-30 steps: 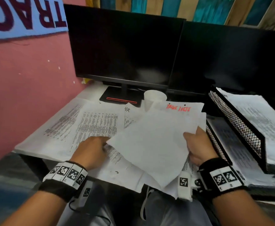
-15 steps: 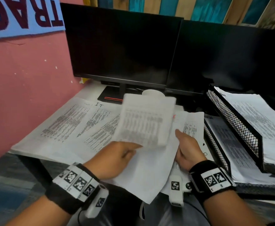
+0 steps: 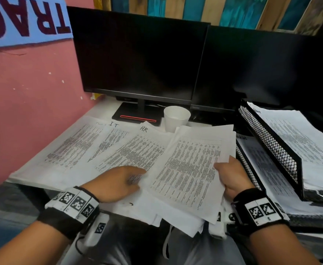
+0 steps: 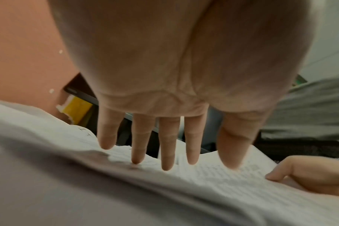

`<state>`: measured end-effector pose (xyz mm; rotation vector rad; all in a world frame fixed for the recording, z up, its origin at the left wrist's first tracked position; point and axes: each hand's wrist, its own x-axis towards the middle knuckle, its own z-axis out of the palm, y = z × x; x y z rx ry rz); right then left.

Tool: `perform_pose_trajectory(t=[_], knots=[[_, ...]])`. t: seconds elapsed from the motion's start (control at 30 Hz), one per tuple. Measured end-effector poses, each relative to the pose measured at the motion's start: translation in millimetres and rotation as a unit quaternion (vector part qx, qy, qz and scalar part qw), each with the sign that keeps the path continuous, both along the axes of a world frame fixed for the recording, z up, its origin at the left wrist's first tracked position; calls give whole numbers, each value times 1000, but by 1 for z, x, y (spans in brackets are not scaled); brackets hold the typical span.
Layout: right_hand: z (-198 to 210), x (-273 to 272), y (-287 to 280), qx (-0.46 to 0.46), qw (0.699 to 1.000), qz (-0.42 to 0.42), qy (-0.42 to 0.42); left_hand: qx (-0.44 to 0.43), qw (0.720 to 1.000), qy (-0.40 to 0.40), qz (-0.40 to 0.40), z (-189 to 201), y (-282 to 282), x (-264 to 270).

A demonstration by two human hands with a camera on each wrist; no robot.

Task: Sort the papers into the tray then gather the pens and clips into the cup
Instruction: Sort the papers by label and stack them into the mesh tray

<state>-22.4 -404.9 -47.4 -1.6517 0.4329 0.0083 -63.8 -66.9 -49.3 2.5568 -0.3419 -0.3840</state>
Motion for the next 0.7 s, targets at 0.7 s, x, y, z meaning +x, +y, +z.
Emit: perform_pose_trajectory(t=[0.7], knots=[[23, -4, -33, -48, 999, -19, 1, -15, 994, 97, -56, -4, 35, -7]])
